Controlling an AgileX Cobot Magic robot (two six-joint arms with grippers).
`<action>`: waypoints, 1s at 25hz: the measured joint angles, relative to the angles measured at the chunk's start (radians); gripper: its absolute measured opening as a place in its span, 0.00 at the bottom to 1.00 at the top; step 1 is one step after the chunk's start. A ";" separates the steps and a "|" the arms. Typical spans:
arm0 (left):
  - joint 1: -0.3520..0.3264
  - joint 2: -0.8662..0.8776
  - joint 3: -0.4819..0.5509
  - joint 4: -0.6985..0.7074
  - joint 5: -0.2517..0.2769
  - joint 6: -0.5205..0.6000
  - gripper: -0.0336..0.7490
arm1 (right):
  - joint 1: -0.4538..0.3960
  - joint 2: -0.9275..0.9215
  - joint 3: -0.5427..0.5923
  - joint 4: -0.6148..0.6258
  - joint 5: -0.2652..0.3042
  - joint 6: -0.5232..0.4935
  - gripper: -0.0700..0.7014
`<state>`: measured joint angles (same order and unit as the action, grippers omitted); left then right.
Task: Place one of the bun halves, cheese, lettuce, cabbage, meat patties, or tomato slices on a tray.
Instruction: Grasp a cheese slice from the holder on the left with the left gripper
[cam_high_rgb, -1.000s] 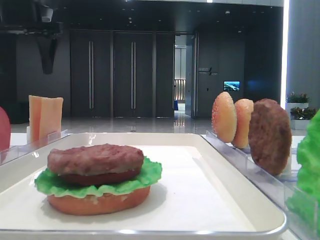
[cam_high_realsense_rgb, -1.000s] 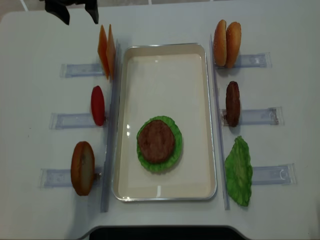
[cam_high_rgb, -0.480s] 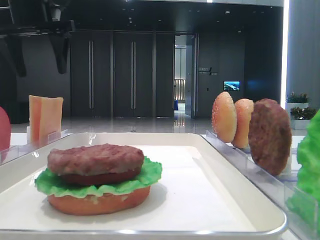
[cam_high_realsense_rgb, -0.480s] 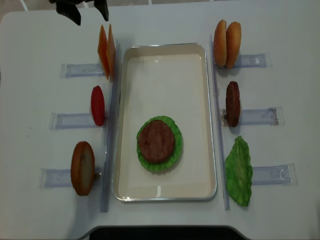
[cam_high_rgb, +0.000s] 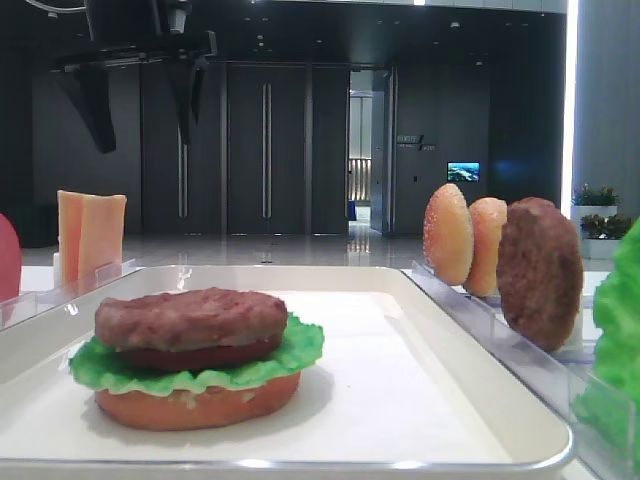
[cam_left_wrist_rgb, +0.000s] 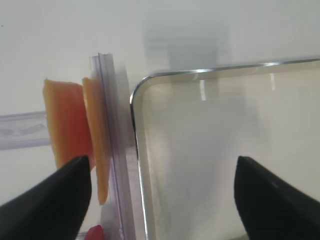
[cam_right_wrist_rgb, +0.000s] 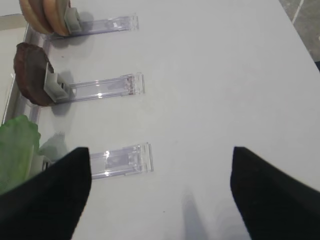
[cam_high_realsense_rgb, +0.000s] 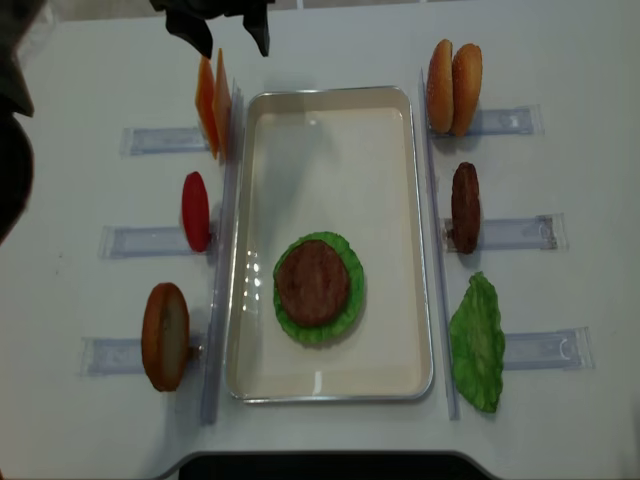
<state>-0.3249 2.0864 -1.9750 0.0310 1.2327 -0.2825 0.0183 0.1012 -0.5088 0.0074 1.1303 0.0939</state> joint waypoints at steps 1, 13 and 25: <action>-0.002 0.000 0.000 0.009 0.000 -0.007 0.93 | 0.000 0.000 0.000 0.000 0.000 0.000 0.80; -0.003 0.035 -0.002 0.063 0.000 -0.041 0.93 | 0.000 0.000 0.000 0.000 0.000 0.000 0.79; -0.003 0.087 -0.002 0.082 0.000 -0.041 0.93 | 0.000 0.000 0.000 0.000 0.000 0.000 0.79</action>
<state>-0.3282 2.1732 -1.9768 0.1126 1.2327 -0.3231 0.0183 0.1012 -0.5088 0.0074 1.1303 0.0939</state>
